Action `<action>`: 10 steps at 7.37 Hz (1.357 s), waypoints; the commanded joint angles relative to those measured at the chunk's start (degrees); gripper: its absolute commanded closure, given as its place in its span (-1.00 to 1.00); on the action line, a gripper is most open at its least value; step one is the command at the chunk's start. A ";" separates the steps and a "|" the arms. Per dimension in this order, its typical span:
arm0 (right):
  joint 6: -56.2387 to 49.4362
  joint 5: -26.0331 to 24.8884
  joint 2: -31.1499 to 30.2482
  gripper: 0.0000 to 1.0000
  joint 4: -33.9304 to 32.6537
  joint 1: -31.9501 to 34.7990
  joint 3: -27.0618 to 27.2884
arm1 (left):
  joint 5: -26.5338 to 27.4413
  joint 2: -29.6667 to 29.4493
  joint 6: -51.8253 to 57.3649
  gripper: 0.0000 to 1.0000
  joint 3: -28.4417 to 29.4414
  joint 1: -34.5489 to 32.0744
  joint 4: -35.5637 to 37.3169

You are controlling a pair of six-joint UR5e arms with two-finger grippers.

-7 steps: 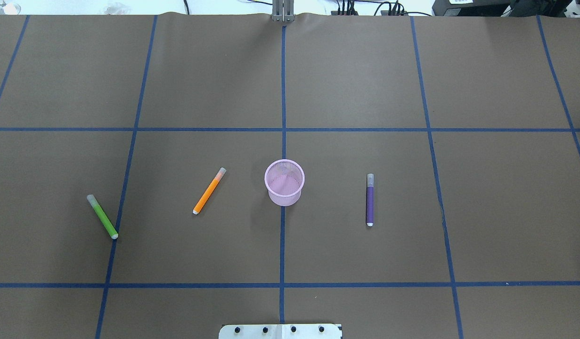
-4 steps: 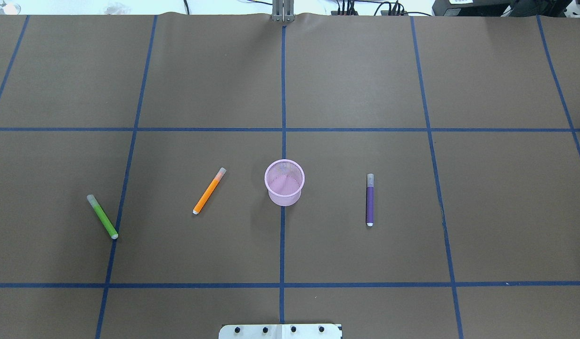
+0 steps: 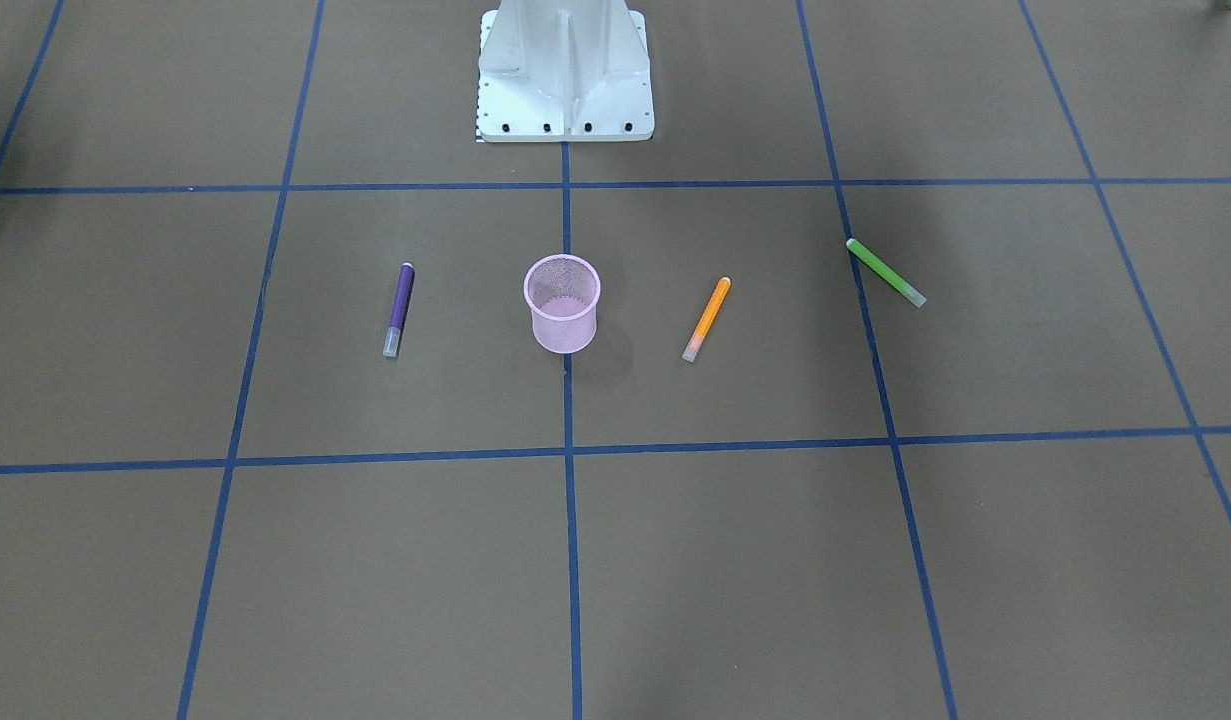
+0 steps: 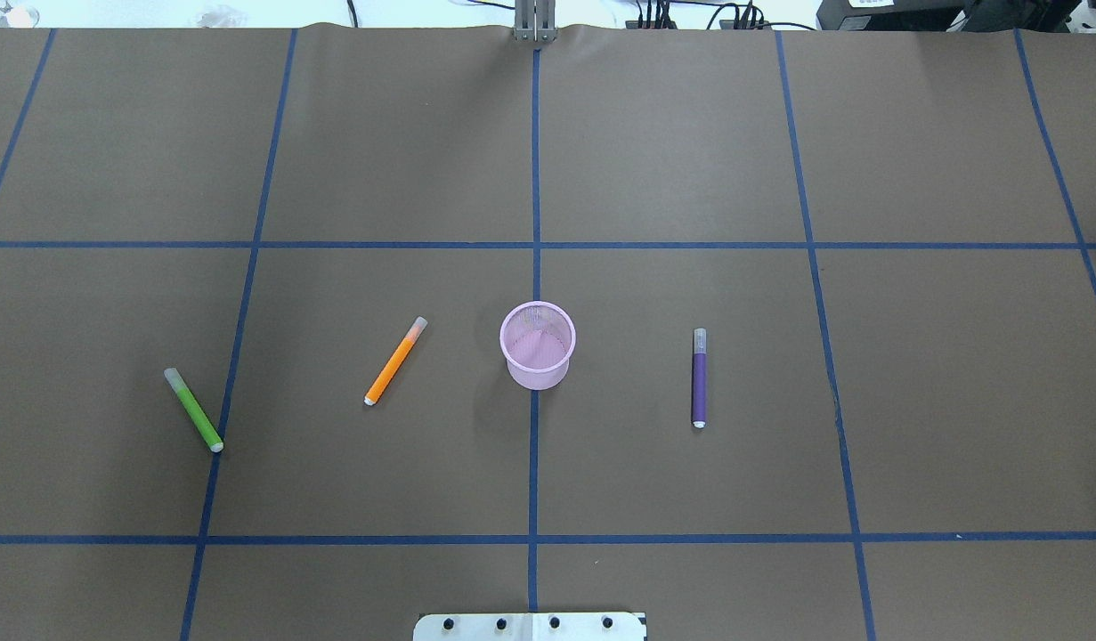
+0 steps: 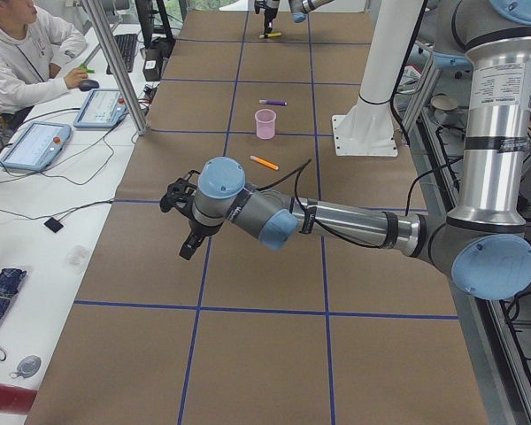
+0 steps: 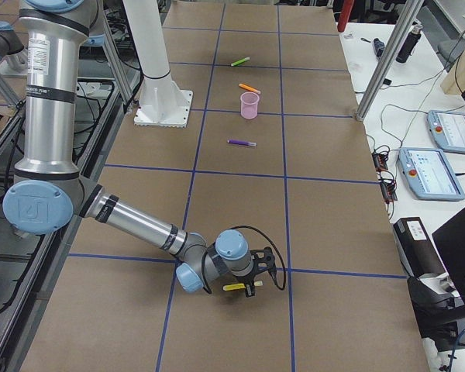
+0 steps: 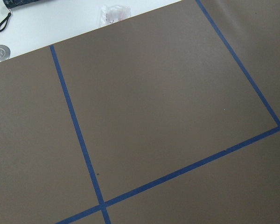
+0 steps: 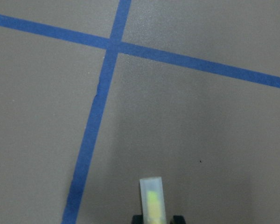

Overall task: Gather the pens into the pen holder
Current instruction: 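Lower the right gripper onto the yellow marker and close on it, then lift the yellow marker with the right gripper and carry it over the cup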

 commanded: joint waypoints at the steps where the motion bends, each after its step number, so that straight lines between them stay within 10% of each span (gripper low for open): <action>1: 0.24 1.29 0.64 1.00 -0.27 0.07 2.82 | 0.00 -0.02 0.00 -0.99 0.00 0.00 0.00; 6: 31.74 0.08 12.32 1.00 -0.10 -1.76 18.00 | -0.18 -0.20 0.09 -0.99 -0.52 0.00 -1.39; 10: 50.13 -28.05 12.59 1.00 -3.85 -22.81 35.94 | 0.00 -0.63 0.00 -1.00 2.99 3.94 -10.63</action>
